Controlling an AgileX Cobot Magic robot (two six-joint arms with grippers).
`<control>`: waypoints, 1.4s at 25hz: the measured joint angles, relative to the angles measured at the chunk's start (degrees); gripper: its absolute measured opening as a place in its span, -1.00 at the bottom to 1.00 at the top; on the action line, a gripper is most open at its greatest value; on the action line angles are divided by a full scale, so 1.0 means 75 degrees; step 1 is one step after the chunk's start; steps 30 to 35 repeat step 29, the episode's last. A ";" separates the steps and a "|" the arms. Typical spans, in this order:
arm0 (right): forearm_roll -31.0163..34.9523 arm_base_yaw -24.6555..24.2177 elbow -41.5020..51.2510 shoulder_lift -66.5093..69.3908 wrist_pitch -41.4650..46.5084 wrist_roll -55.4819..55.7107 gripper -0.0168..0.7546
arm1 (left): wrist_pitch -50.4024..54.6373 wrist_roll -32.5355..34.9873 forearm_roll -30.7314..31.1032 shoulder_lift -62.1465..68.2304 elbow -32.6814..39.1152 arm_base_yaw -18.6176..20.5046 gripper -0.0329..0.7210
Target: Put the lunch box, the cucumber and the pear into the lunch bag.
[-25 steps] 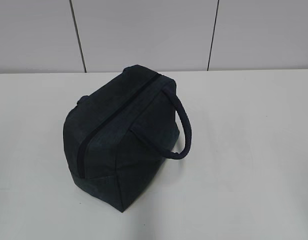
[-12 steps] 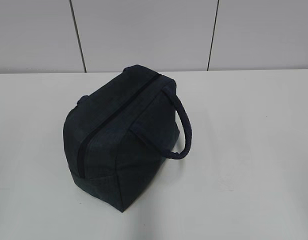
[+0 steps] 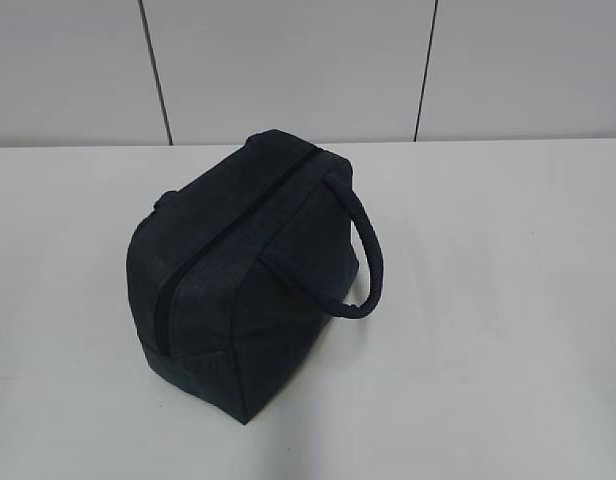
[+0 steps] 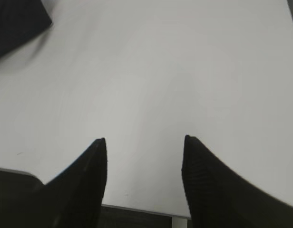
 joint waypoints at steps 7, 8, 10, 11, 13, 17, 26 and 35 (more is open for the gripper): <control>-0.0082 -0.0493 0.0000 -0.0112 0.0000 0.0000 0.09 | -0.0005 0.0000 -0.0020 -0.0009 0.0000 0.1377 -0.37; -0.0082 -0.0494 0.0000 -0.0112 0.0000 0.0000 0.09 | -0.0005 0.0000 -0.0020 -0.0009 0.0000 0.1443 -0.37; -0.0094 -0.0494 0.0000 -0.0112 0.0000 0.0000 0.09 | -0.0005 0.0000 -0.0020 -0.0009 0.0000 0.1483 -0.37; -0.0094 -0.0494 0.0000 -0.0112 0.0000 0.0000 0.09 | -0.0005 0.0000 -0.0020 -0.0009 0.0000 0.1493 -0.37; -0.0094 -0.0494 0.0000 -0.0112 0.0000 0.0000 0.09 | -0.0005 0.0000 -0.0020 -0.0009 0.0000 0.1495 -0.37; -0.0094 -0.0494 0.0000 -0.0112 0.0000 0.0000 0.09 | -0.0005 0.0000 -0.0020 -0.0009 0.0000 0.1495 -0.37; -0.0094 -0.0494 0.0000 -0.0112 0.0000 0.0000 0.09 | -0.0005 0.0000 -0.0020 -0.0009 0.0000 0.1495 -0.37; -0.0094 -0.0494 0.0000 -0.0112 0.0000 0.0000 0.09 | -0.0005 0.0000 -0.0020 -0.0009 0.0000 0.1495 -0.37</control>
